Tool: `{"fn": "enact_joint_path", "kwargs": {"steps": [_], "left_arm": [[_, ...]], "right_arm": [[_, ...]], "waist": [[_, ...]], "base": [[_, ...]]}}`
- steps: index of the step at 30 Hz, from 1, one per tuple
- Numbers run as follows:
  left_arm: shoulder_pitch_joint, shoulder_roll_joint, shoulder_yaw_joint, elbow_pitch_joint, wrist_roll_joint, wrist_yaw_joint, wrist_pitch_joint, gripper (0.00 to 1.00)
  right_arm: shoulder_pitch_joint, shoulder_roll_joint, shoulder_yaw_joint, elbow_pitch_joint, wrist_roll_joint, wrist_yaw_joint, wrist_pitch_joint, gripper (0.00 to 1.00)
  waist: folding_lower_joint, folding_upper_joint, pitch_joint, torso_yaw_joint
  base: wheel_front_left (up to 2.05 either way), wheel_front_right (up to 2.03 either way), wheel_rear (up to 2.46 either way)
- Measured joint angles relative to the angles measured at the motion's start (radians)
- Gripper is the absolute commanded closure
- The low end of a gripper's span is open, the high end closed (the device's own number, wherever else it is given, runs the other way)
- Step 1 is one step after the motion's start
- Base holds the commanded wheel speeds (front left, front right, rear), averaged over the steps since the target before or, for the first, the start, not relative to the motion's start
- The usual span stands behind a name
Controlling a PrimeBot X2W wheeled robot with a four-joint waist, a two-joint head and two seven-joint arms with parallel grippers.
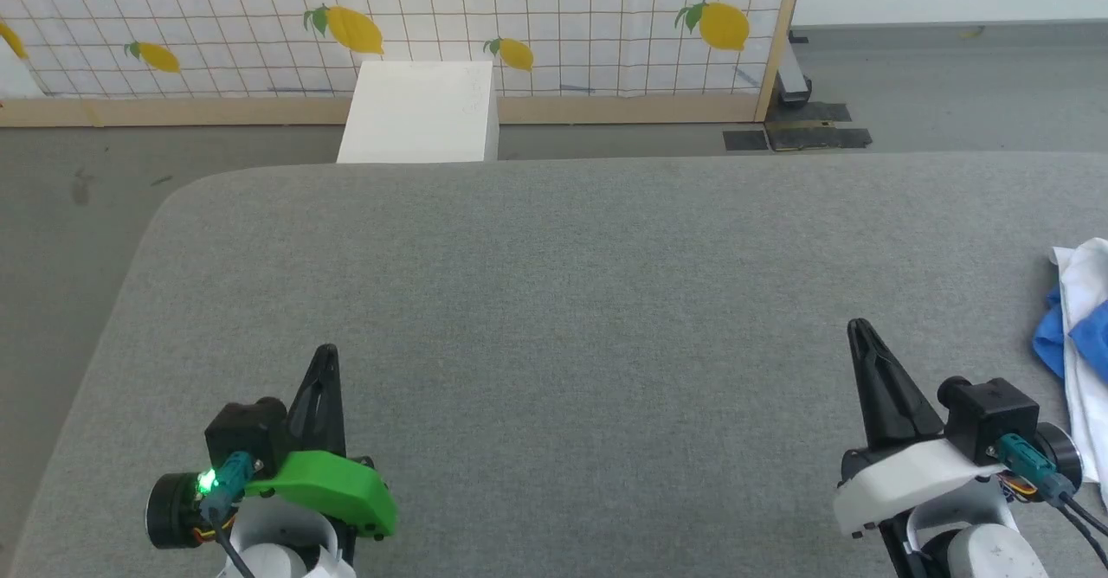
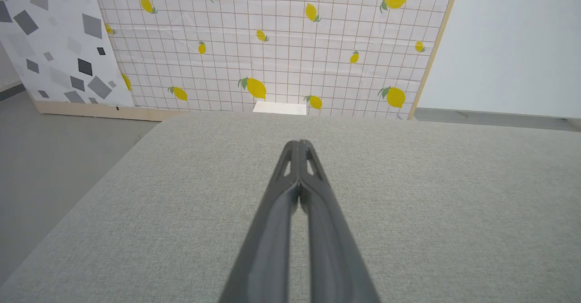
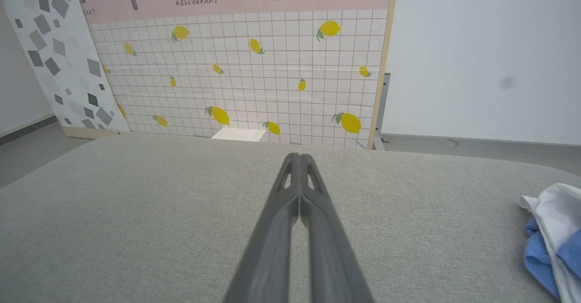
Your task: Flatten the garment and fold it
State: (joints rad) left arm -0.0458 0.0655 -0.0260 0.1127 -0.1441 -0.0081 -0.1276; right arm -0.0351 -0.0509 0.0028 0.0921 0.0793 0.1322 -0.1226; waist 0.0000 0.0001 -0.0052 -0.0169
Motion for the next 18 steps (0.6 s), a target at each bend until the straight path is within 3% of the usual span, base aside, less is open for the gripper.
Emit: {"fn": "enact_joint_path", "kwargs": {"steps": [18], "left_arm": [[0.008,-0.002,0.008,-0.030,0.042,0.000,0.036,1.00]], "right_arm": [[0.011,0.000,-0.001,-0.024,-0.019,0.000,0.033,1.00]], "waist": [[0.0000,0.0000,0.002,0.005]], "base": [[0.00,0.00,0.00]]}}
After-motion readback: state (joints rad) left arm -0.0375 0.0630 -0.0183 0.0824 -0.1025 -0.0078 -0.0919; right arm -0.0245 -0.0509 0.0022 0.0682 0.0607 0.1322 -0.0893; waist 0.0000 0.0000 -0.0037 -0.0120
